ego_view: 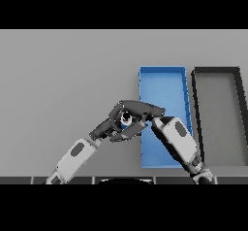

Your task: Pick up the blue pipe and place it into the blue bin.

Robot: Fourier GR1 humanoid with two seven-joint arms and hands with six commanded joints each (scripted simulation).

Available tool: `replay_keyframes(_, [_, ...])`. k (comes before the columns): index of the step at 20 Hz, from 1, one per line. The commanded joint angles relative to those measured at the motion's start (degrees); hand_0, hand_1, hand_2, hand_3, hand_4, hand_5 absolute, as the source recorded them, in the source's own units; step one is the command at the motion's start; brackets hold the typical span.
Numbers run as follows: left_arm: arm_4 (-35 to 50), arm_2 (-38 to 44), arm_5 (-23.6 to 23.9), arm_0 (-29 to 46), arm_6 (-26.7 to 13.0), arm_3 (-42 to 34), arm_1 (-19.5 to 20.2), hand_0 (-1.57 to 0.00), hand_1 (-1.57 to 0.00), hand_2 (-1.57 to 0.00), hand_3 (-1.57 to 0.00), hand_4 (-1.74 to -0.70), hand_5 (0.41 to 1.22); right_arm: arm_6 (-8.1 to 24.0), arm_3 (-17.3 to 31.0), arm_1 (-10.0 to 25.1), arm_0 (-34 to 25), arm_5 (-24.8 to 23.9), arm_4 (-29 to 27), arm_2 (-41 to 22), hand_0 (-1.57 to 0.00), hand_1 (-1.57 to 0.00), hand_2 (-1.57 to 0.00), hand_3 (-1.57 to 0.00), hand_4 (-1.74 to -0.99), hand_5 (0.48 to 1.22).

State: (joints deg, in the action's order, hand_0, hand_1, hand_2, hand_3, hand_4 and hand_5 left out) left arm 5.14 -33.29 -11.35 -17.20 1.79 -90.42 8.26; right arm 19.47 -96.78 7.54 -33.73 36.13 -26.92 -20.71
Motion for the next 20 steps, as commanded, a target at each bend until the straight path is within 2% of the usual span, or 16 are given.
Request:
replay_keyframes(1, [0.82,0.84,-0.52,-0.28,1.54,0.56,-0.4,-1.57,-1.56,-1.57,-1.42,-1.71,1.221,-0.75,-0.12,-0.44,0.24,-0.51,0.2,0.11,-1.28,-1.29,-1.29,-1.22,-1.457,0.848])
replay_keyframes(3, [0.93,1.09,-1.02,0.24,1.07,0.43,-0.59,-1.57,-1.56,-1.57,-1.48,-1.72,1.221,-2.87,-1.36,0.09,1.43,0.5,2.93,-0.85,-1.39,-1.39,-1.39,-1.34,-1.438,0.982])
replay_keyframes(5, [-0.63,0.73,-0.38,-0.36,0.94,0.51,-0.9,-1.57,-1.57,-1.57,-1.51,-1.73,1.221,-3.49,-1.84,0.07,1.18,1.34,4.73,-1.26,-1.45,-1.45,-1.46,-1.43,-1.436,1.068])
replay_keyframes(8, [0.59,1.53,-1.3,-0.5,-0.35,0.58,-0.29,-1.57,-1.57,-1.57,-1.54,-1.73,1.221,-3.72,-1.08,-0.57,1.14,2.5,4.6,-0.21,-1.51,-1.51,-1.51,-1.5,-1.463,1.143])
replay_keyframes(9, [0.58,1.55,-1.19,-0.56,-0.28,0.57,-0.09,-1.57,-1.57,-1.57,-1.55,-1.73,1.221,-2.56,-1.12,-0.96,1.25,2.96,3.29,0.31,-1.52,-1.52,-1.52,-1.51,-1.47,1.158])
replay_keyframes(10, [0.53,1.43,-1.25,-0.72,0.44,0.61,-0.06,-1.57,-1.57,-1.57,-1.44,-1.72,1.221,-2.81,-1.41,-1.83,1.78,2.99,3.51,0.29,-1.53,-1.53,-1.53,-1.52,-1.475,1.171])
replay_keyframes(11, [-0.27,0.86,-1.0,0.1,2.25,0.36,0.4,-1.57,-1.51,-1.46,-1.47,-1.66,1.221,-1.61,-2.26,-2.09,2.22,3.06,3.42,0.48,-1.54,-1.54,-1.54,-1.53,-1.478,1.181])
replay_keyframes(13, [-2.12,0.81,-1.48,-0.39,2.8,0.39,1.58,-1.05,-0.99,-0.95,-0.96,-1.43,1.221,-0.96,-3.33,-2.64,2.83,3.17,4.28,0.77,-1.55,-1.55,-1.55,-1.55,-1.483,1.195])
replay_keyframes(14, [-2.47,0.89,-2.19,-1.05,1.82,0.71,1.37,-0.84,-0.79,-0.76,-0.77,-1.32,1.221,-0.63,-3.52,-3.08,2.92,2.88,4.93,1.03,-1.56,-1.56,-1.56,-1.55,-1.484,1.201])
replay_keyframes(15, [-3.31,0.61,-3.65,-0.81,2.24,0.06,1.98,-0.67,-0.63,-0.61,-0.62,-1.23,1.221,-0.87,-4.05,-3.32,3.46,2.76,4.86,1.23,-1.56,-1.56,-1.56,-1.56,-1.485,1.205])
replay_keyframes(16, [-4.34,0.85,-4.32,-1.04,3.52,0.22,2.08,-0.53,-0.51,-0.49,-0.49,-1.14,1.221,0.58,-4.38,-3.58,2.86,2.53,4.61,1.44,-1.56,-1.56,-1.56,-1.56,-1.486,1.208])
replay_keyframes(17, [-6.12,0.85,-3.91,-1.14,4.06,0.68,1.82,-0.43,-0.41,-0.39,-0.39,-1.07,1.15,1.95,-4.41,-3.93,2.75,2.32,5.02,1.75,-1.56,-1.56,-1.56,-1.56,-1.487,1.211])
replay_keyframes(18, [-7.73,0.7,-3.33,-1.19,3.0,0.59,1.43,-0.34,-0.32,-0.31,-0.31,-1.0,1.063,1.26,-4.47,-4.7,3.53,2.77,5.89,1.66,-1.56,-1.56,-1.56,-1.56,-1.488,1.213])
replay_keyframes(20, [-8.16,0.74,-2.8,-0.58,2.68,0.46,1.86,-0.22,-0.21,-0.2,-0.2,-0.92,0.899,2.17,-3.76,-5.66,2.98,3.35,6.18,2.85,-1.57,-1.57,-1.57,-1.57,-1.488,1.216])
